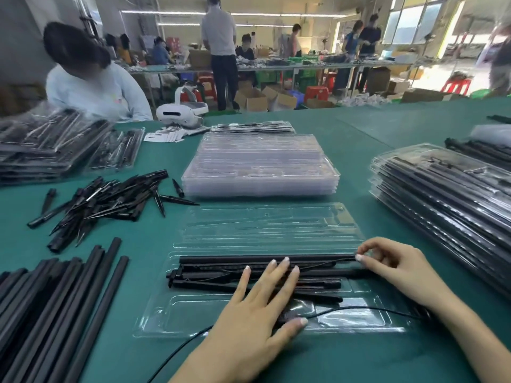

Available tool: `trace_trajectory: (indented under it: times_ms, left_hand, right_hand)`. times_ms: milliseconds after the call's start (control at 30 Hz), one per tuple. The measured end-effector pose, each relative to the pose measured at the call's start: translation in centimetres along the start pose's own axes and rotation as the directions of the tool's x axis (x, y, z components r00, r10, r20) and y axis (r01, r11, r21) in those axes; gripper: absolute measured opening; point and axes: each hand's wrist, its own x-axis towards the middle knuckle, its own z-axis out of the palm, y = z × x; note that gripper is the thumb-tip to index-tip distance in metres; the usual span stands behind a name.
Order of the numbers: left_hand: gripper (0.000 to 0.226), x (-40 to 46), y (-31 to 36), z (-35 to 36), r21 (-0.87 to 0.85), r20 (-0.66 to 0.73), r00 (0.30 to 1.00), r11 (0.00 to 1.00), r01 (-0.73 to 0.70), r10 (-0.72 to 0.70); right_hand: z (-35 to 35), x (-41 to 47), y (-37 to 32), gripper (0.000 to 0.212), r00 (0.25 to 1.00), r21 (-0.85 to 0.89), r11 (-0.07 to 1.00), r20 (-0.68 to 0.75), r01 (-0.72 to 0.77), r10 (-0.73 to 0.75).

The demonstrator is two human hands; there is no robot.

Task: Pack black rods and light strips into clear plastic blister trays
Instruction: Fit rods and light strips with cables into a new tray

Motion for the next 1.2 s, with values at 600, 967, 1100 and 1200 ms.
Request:
trace_trajectory:
  times_ms: [600,967,1100,1200]
  left_hand:
    - [0.062,5.2,1.8,2.4,0.018,0.033,0.999,1.0,0.019,-0.02]
    - [0.061,5.0,2.0,2.1,-0.034,0.009,1.0,0.999,0.028,-0.027]
    - [0.065,5.1,2.0,2.3,-0.014,0.009,1.0,0.999,0.029,-0.029]
    - [0.068,5.2,2.0,2.5,-0.012,0.002,0.999,0.999,0.032,-0.032]
  right_hand:
    - [-7.8,-6.8,1.5,0.04,0.922,-0.26,0.905,0.287,0.337,-0.261]
    - [-4.5,-4.7,-4.2,0.027,0.988,0.209,0.978,-0.145,-0.024,0.056]
    - [-3.5,-4.3,-4.8,0.021,0.974,0.41,0.896,-0.065,-0.174,0.218]
    - [-3.2,-4.4,-5.2,0.03,0.949,0.651,0.696,0.139,-0.302,0.281]
